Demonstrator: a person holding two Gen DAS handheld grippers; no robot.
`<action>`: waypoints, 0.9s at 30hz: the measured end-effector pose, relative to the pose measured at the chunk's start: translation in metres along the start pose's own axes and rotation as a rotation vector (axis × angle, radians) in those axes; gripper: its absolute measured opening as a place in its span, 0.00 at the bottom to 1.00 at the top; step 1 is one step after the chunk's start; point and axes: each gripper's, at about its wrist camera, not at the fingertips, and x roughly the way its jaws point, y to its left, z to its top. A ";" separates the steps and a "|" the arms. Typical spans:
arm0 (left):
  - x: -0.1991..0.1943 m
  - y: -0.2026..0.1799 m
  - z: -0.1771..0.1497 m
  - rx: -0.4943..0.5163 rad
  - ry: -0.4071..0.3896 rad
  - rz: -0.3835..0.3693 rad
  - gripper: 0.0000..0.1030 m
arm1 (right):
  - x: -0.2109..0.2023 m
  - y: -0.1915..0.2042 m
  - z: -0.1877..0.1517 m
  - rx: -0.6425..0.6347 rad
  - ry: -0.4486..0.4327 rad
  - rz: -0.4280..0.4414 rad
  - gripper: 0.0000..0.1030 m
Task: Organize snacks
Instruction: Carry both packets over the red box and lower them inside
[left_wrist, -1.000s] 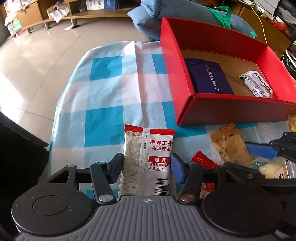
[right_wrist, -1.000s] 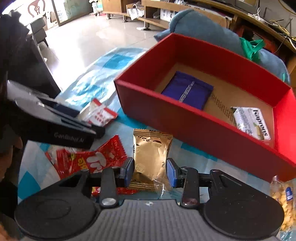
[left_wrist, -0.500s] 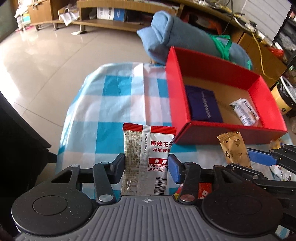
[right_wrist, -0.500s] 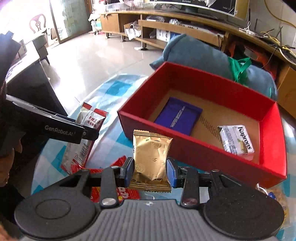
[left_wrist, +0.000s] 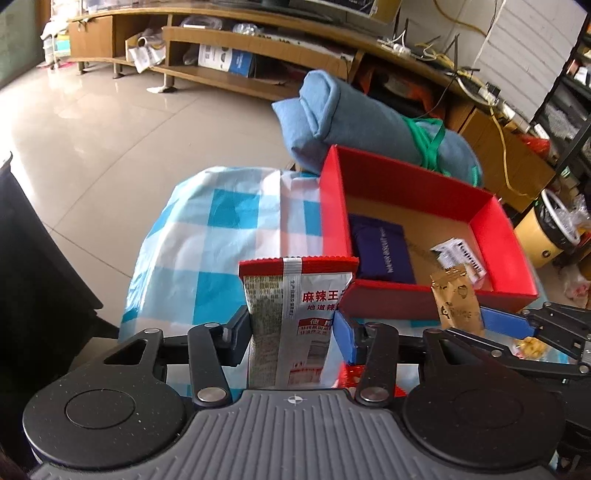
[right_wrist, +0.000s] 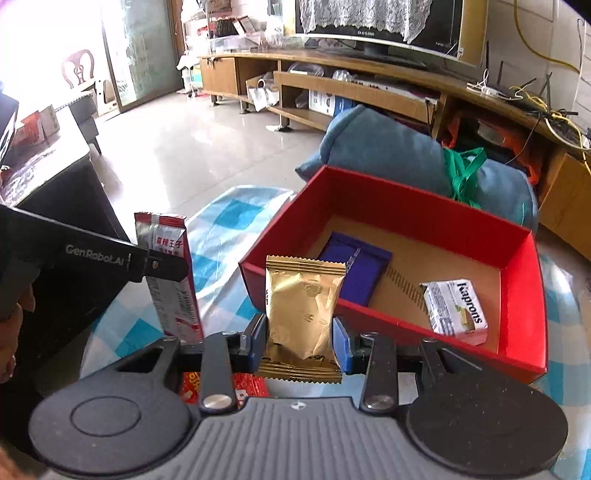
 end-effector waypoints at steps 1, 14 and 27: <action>-0.002 -0.001 0.001 0.000 -0.004 -0.006 0.53 | -0.001 -0.001 0.001 0.001 -0.005 -0.001 0.33; -0.023 -0.019 0.006 0.018 -0.055 -0.076 0.53 | -0.015 -0.013 0.007 0.032 -0.049 -0.013 0.33; -0.029 -0.044 0.020 0.046 -0.090 -0.121 0.53 | -0.027 -0.027 0.011 0.068 -0.087 -0.036 0.33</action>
